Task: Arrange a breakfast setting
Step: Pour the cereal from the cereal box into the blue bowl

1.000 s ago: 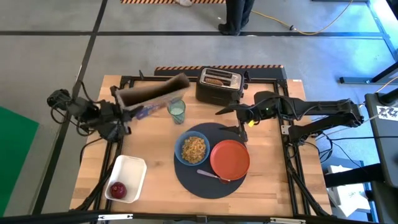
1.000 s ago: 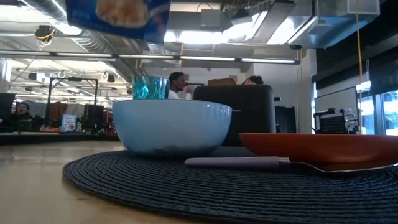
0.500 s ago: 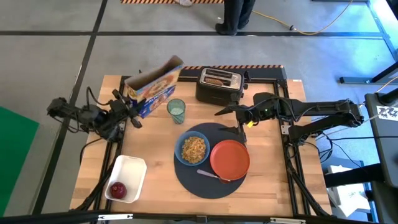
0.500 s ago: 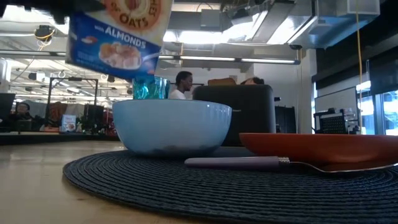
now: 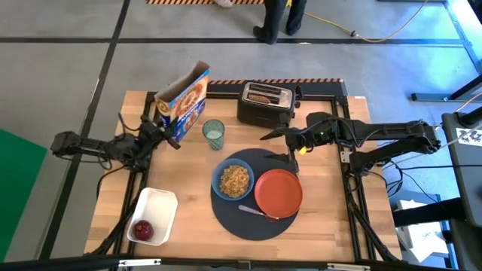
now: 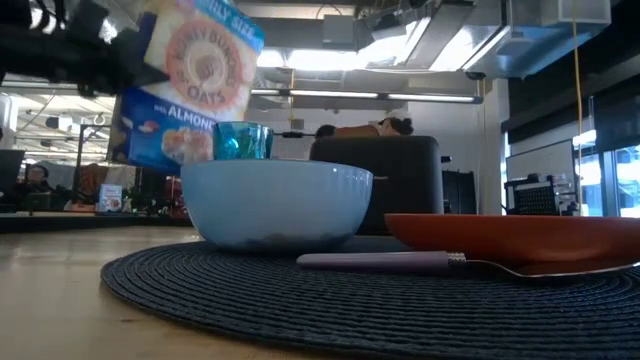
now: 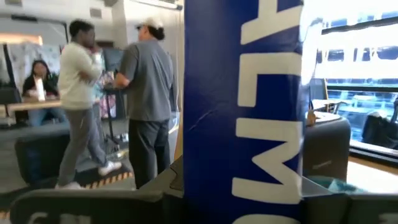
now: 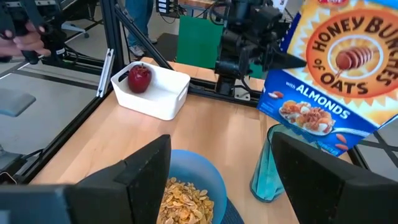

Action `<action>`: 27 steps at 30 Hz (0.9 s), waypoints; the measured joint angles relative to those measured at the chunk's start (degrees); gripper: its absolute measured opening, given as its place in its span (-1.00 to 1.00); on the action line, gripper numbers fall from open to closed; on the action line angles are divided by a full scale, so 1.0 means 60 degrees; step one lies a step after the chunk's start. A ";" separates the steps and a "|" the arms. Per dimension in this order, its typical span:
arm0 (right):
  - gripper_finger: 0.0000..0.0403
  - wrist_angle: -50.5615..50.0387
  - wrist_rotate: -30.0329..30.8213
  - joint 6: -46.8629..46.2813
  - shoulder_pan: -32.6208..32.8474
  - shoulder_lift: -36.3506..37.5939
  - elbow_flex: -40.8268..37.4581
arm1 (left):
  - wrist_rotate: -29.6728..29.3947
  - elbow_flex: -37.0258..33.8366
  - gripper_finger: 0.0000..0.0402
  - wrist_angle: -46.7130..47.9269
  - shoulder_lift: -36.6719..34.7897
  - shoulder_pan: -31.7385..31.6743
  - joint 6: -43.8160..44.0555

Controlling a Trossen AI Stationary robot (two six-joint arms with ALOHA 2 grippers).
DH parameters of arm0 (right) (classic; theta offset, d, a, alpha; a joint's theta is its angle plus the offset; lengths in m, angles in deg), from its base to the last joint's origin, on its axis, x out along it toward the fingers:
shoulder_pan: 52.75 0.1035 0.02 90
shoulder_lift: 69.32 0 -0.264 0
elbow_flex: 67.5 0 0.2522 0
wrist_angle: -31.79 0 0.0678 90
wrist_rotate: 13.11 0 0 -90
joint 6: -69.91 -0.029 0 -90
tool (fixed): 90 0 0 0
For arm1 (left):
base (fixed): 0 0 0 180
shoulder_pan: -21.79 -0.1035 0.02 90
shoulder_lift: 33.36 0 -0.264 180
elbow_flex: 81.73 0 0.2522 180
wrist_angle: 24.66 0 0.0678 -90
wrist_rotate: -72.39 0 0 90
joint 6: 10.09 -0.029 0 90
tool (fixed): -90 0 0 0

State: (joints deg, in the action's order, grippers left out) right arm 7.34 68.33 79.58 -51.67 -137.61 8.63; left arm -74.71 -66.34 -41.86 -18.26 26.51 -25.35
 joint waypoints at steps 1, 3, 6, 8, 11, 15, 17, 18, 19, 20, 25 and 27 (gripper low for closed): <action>0.33 -0.0031 -0.0004 0.0003 0.0000 0.0000 0.0000 | 0.0078 -0.0156 -0.54 0.0004 0.0000 -0.0110 0.0230; 0.33 -0.0050 -0.0003 0.0003 0.0000 0.0000 0.0000 | 0.0246 -0.0197 -0.54 0.0467 0.0019 -0.0363 0.0789; 0.33 -0.0032 -0.0001 0.0003 0.0000 -0.0004 0.0000 | 0.0466 -0.0197 -0.54 0.0929 0.0065 -0.0686 0.1470; 0.33 -0.0034 0.0000 0.0004 0.0000 -0.0004 0.0000 | 0.0538 -0.0197 -0.54 0.0949 0.0112 -0.0886 0.1594; 0.33 -0.0034 -0.0004 0.0028 0.0000 -0.0004 0.0000 | 0.0509 -0.0197 -0.54 0.0998 0.0132 -0.1216 0.1760; 0.33 -0.0035 -0.0004 0.0142 0.0000 -0.0007 0.0000 | 0.0513 -0.0197 -0.54 0.1498 0.0141 -0.1663 0.2103; 0.33 0.0054 -0.0004 0.0146 0.0000 -0.0007 -0.0059 | 0.0593 -0.0197 -0.54 0.1995 0.0180 -0.1890 0.2504; 0.33 0.0061 -0.0004 0.0166 0.0000 -0.0007 -0.0111 | 0.0672 -0.0197 -0.54 0.2283 0.0209 -0.1999 0.2710; 0.33 0.0047 -0.0004 0.0182 0.0000 -0.0007 -0.0156 | 0.0770 -0.0197 -0.54 0.2528 0.0259 -0.2096 0.2952; 0.33 0.0047 -0.0001 0.0182 0.0000 -0.0011 -0.0206 | 0.0852 -0.0197 -0.54 0.2674 0.0311 -0.2196 0.3162; 0.33 0.0006 0.0011 0.0182 0.0000 -0.0011 -0.0363 | 0.1174 -0.0193 -0.54 0.2889 0.0554 -0.2613 0.3381; 0.33 0.0013 0.0011 0.0185 0.0000 -0.0015 -0.0364 | 0.1237 -0.0193 -0.54 0.2910 0.0557 -0.2750 0.3408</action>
State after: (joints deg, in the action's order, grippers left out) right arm 7.42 68.39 80.69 -51.67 -137.69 6.44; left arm -67.28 -67.50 -24.40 -14.92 10.01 -4.90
